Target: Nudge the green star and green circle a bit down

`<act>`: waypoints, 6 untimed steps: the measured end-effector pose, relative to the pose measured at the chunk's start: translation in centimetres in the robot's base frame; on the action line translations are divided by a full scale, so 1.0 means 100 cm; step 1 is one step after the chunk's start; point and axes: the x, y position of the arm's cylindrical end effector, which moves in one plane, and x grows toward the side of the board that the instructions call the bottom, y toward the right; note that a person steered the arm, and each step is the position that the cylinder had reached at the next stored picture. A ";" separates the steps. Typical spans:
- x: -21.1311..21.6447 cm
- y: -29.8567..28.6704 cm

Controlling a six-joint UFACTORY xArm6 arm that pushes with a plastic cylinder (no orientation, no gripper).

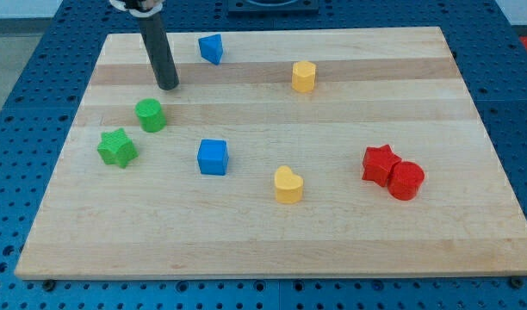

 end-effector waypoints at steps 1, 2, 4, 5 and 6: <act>-0.003 -0.016; 0.034 -0.022; 0.141 -0.020; 0.199 -0.018; 0.220 -0.018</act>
